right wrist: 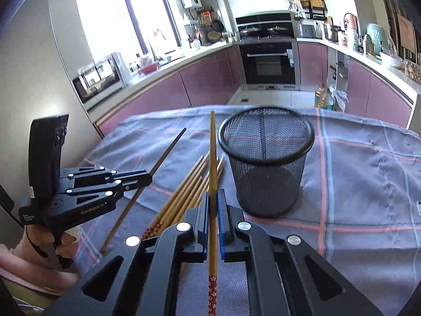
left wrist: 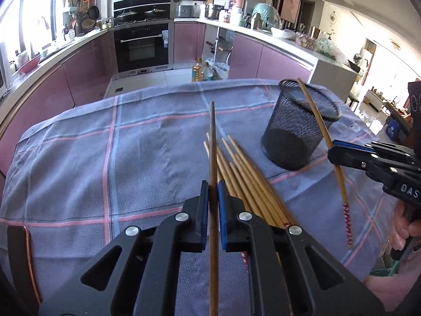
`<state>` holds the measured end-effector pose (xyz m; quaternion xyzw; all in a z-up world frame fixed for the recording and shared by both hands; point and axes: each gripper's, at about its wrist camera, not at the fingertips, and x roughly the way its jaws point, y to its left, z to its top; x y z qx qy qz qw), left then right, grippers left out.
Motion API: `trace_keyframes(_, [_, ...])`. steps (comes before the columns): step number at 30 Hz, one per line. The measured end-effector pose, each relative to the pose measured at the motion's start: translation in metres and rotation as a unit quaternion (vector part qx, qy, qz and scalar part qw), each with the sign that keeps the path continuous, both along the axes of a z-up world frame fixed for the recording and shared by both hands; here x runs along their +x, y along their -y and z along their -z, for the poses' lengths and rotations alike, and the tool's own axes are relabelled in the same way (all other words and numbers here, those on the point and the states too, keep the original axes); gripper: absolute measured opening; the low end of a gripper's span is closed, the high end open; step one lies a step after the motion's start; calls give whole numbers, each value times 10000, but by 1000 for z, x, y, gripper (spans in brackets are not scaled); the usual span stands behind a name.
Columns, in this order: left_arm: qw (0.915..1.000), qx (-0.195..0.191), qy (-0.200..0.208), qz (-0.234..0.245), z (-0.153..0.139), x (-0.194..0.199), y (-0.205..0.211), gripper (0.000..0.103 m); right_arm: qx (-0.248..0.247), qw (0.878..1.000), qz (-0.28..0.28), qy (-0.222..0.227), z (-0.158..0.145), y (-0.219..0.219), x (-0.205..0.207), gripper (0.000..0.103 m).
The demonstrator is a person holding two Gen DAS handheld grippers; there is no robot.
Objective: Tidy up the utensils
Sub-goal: 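Lift the left gripper's chopstick upright over the mesh cup while the right gripper does likewise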
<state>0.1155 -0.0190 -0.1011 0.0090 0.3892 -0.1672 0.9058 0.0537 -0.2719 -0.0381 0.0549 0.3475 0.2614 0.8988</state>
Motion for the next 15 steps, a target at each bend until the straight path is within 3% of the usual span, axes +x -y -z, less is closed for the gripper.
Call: trace_keyframes(15, [9909, -819, 1033, 287, -99, -38, -18, 8, 611, 9962, 7, 626, -56, 30, -1, 6])
